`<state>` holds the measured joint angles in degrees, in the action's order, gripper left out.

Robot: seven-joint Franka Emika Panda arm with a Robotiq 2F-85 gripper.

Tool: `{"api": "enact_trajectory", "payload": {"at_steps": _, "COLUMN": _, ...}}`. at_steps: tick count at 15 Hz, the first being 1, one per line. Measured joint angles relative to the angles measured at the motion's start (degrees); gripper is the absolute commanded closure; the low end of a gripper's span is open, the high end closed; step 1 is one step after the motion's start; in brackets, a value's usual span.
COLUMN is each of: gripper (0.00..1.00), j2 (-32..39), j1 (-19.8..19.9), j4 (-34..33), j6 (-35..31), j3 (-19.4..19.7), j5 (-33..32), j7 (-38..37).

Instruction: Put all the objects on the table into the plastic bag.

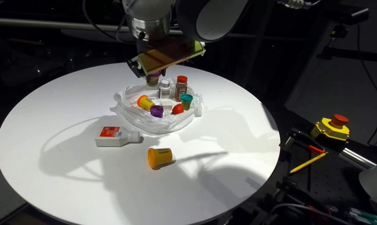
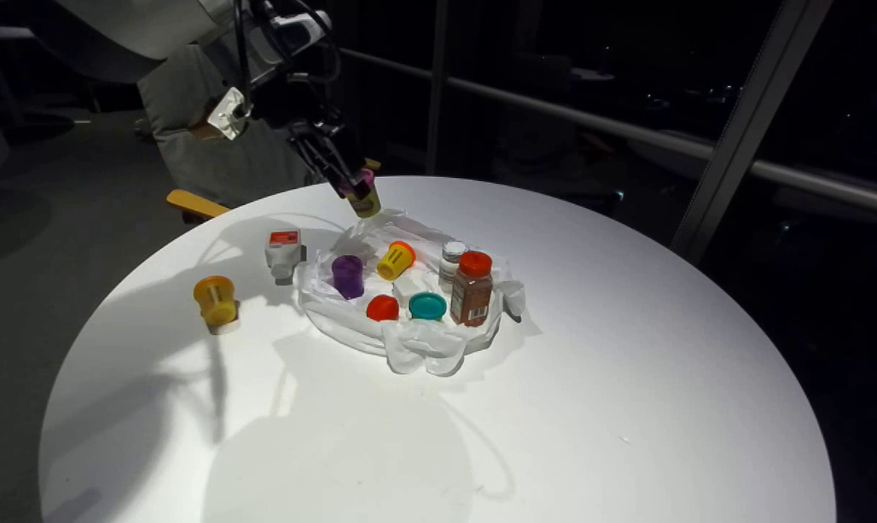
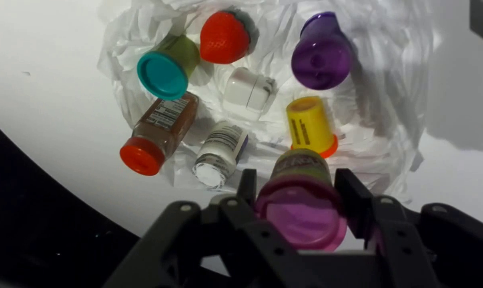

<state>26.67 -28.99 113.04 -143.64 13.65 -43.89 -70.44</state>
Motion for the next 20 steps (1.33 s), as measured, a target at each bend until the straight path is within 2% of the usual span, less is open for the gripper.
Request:
{"api": "enact_trajectory", "payload": {"at_steps": 5, "gripper": 0.72, "j2": 3.8, "j1": 8.1, "j4": -4.0, "j6": 0.0, "j3": -2.4, "j5": 0.1, "j7": -2.5}}
{"api": "enact_trajectory", "payload": {"at_steps": 9, "gripper": 0.72, "j2": 9.9, "j1": 13.2, "j4": -9.7, "j6": 0.0, "j3": -5.0, "j5": 3.9, "j7": -1.5}}
{"api": "enact_trajectory", "payload": {"at_steps": 16, "gripper": 0.72, "j2": 20.0, "j1": 15.7, "j4": -20.9, "j6": 1.0, "j3": -5.8, "j5": 15.7, "j7": 4.5}}
{"api": "enact_trajectory", "payload": {"at_steps": 17, "gripper": 0.22, "j2": 20.9, "j1": 15.8, "j4": -22.3, "j6": 1.3, "j3": -5.7, "j5": 17.0, "j7": 5.2}}
{"api": "enact_trajectory", "payload": {"at_steps": 18, "gripper": 0.22, "j2": 21.7, "j1": 15.8, "j4": -23.5, "j6": 1.6, "j3": -5.5, "j5": 18.3, "j7": 5.8}}
{"api": "enact_trajectory", "payload": {"at_steps": 20, "gripper": 0.08, "j2": 22.6, "j1": 15.8, "j4": -25.1, "j6": 1.8, "j3": -5.3, "j5": 20.0, "j7": 6.5}}
